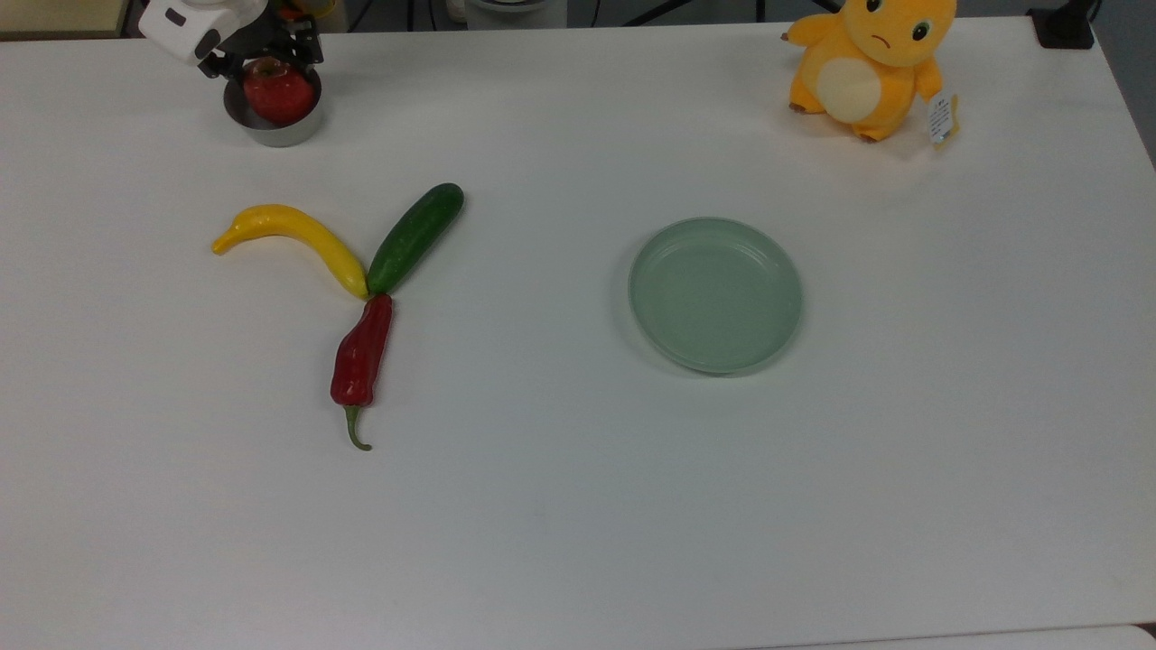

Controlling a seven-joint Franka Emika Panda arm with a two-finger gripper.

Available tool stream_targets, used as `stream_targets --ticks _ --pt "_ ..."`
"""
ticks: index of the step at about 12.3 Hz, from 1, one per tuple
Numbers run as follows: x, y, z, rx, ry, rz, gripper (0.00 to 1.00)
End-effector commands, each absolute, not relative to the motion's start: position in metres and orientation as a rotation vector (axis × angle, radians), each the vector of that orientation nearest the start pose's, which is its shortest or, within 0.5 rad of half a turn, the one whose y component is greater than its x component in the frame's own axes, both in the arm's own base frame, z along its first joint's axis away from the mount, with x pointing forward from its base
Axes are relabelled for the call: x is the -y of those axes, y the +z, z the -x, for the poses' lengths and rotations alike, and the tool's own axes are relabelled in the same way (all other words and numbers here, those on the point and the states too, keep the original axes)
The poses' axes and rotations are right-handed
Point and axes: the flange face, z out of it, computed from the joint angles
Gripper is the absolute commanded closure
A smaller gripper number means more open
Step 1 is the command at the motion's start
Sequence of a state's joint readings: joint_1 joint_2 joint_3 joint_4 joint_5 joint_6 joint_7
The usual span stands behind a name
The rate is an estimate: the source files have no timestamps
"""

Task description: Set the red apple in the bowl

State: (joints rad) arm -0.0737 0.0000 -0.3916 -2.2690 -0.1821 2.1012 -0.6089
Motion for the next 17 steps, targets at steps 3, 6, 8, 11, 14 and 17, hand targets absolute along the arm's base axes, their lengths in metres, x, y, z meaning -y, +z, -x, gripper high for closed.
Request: stream_targets --ticks 3,6,8,11,14,17 --pt "0.236 0.347 -0.438 0.393 0.334 3.159 0.12" --pt "0.240 0.349 -0.436 0.350 0.334 3.165 0.00" --pt "0.240 0.354 -0.436 0.341 0.328 3.166 0.00" --pt "0.239 0.395 -0.445 0.329 0.348 3.154 0.00" --pt "0.212 0.478 -0.478 0.339 0.365 3.160 0.00" --pt "0.170 0.567 -0.504 0.225 0.229 3.144 0.00"
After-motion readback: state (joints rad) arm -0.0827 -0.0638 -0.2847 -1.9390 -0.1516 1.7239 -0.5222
